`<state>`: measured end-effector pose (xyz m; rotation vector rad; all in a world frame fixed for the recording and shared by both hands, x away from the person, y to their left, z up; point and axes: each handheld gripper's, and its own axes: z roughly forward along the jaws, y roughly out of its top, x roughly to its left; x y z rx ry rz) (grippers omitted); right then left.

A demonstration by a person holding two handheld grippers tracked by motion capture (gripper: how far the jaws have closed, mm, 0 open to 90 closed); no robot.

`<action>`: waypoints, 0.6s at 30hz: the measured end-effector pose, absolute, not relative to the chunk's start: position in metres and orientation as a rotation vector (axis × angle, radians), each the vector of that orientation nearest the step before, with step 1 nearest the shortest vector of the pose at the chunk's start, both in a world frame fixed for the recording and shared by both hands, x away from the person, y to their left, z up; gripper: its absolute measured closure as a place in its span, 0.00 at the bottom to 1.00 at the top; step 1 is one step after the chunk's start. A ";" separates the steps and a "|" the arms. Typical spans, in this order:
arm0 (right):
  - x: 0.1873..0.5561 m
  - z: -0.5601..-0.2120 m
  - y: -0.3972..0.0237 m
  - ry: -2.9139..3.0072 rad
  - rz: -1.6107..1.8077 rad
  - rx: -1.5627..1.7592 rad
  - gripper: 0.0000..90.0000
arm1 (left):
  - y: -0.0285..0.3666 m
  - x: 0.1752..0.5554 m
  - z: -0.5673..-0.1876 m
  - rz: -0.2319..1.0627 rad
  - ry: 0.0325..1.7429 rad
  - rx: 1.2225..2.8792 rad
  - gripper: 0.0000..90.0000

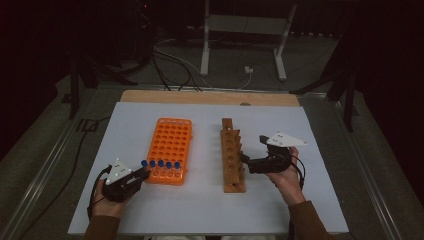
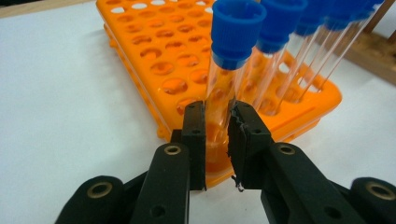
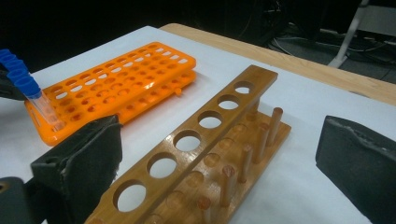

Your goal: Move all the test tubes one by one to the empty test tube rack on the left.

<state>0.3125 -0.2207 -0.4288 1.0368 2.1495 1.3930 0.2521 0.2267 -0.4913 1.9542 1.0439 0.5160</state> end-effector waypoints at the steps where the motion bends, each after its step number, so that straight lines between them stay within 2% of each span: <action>1: 0.312 -0.429 -0.222 2.146 1.396 1.037 0.01 | 0.226 0.252 -0.492 0.515 1.047 1.952 0.87; 12: 0.301 -0.432 -0.233 2.115 1.410 1.038 0.01 | 0.228 0.252 -0.492 0.485 1.065 1.917 0.85; 18: 0.295 -0.437 -0.242 2.099 1.420 1.047 0.01 | 0.231 0.248 -0.486 0.473 1.052 1.872 0.75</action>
